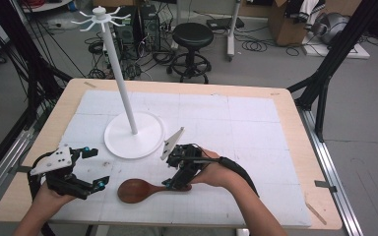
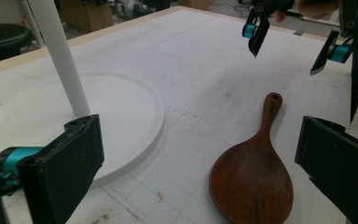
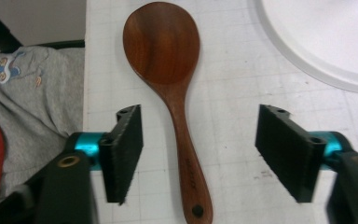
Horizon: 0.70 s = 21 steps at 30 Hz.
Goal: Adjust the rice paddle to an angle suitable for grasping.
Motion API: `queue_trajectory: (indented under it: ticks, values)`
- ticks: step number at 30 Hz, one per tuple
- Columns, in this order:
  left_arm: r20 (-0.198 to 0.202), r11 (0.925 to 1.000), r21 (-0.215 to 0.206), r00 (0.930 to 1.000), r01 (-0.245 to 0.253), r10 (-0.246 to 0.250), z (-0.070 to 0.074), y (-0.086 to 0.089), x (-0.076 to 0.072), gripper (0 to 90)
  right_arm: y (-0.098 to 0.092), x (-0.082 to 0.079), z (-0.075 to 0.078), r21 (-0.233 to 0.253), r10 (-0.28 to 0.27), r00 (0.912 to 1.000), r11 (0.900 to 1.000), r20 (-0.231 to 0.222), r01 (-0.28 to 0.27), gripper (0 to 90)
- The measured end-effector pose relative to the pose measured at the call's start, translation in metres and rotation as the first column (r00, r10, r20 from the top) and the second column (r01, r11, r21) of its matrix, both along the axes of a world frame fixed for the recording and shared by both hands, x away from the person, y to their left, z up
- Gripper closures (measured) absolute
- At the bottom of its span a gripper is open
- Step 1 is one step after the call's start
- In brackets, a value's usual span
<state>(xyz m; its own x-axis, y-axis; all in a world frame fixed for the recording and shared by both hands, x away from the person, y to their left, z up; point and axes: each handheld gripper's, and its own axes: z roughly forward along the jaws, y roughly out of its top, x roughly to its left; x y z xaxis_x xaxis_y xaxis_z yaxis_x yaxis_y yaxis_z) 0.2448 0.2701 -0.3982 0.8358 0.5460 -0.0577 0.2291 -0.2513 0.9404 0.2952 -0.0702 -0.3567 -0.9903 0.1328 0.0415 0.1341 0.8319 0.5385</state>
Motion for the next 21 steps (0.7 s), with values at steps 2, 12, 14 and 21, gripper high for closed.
queue_trajectory:
  ticks: [2,12,14,21]
  values:
    - [0.000,1.0000,0.000,1.0000,0.000,0.000,0.000,0.000,0.000,1.7,-0.006,0.000,0.002,0.023,-0.020,0.9998,1.000,0.002,0.020,24.2]
    - [-0.006,1.0000,0.003,1.0000,0.000,0.000,-0.001,0.001,0.001,1.7,-0.026,-0.003,0.007,0.040,-0.062,0.9981,0.997,0.005,0.062,14.8]
    - [-0.006,1.0000,0.008,1.0000,-0.002,0.002,-0.001,0.001,0.001,1.7,-0.033,-0.004,0.009,0.049,-0.077,0.9970,0.996,0.004,0.077,12.7]
    - [-0.005,1.0000,0.007,1.0000,-0.003,0.003,-0.001,-0.001,0.002,1.7,-0.062,-0.006,0.016,0.111,-0.154,0.9871,0.983,0.042,0.149,8.5]
